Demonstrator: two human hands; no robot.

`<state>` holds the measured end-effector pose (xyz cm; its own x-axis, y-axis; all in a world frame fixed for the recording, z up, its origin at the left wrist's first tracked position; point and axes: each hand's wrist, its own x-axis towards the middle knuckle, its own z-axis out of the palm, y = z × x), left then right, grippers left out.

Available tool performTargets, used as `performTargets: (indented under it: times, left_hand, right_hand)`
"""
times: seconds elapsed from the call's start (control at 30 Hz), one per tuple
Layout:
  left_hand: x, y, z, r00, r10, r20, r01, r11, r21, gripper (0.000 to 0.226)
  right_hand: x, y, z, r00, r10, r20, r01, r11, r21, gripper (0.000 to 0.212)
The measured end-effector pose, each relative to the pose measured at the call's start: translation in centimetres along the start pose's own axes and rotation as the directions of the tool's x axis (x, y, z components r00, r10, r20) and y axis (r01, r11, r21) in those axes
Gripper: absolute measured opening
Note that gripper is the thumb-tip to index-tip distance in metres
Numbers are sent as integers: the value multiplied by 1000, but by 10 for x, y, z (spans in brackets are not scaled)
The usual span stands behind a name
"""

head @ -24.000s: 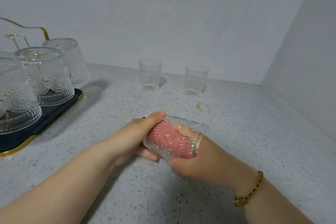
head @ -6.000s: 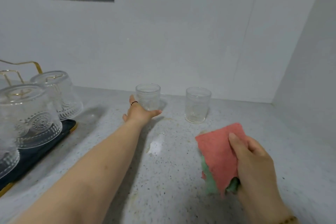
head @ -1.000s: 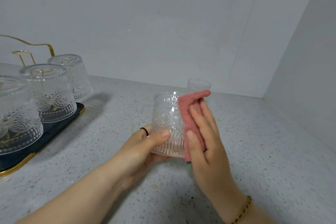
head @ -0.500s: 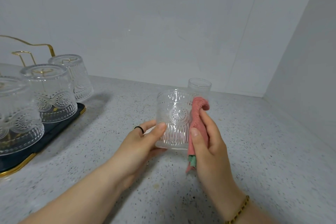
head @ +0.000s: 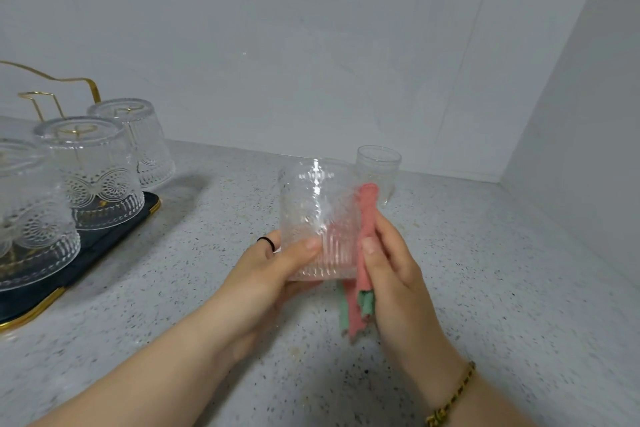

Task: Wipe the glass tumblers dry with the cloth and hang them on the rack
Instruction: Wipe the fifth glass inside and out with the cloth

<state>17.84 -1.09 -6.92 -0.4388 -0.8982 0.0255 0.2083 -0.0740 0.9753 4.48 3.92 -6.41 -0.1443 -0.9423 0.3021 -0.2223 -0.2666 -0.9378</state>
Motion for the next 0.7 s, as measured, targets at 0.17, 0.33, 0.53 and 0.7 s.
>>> performTargets:
  times: [0.17,0.33,0.53,0.7]
  left_hand:
    - [8,1,-9,997,-56,-56,50,994,-98,41]
    - [1,-3,-4,991,-92,94,94,995,-22,76]
    - [5,3,-6,994,-68,85,81,984,-157,45]
    - [9,2,-10,996,-88,5,88,990,-108,33]
  right_hand:
    - [-1,9,10,987,-157,19,159,982,-98,42]
    - [4,3,0,952,-287,-105,265,947,-182,39]
    - [2,6,-5,999,15,29,-18,996,87,39]
    - [-1,6,11,976,-219,15,219,968,-125,42]
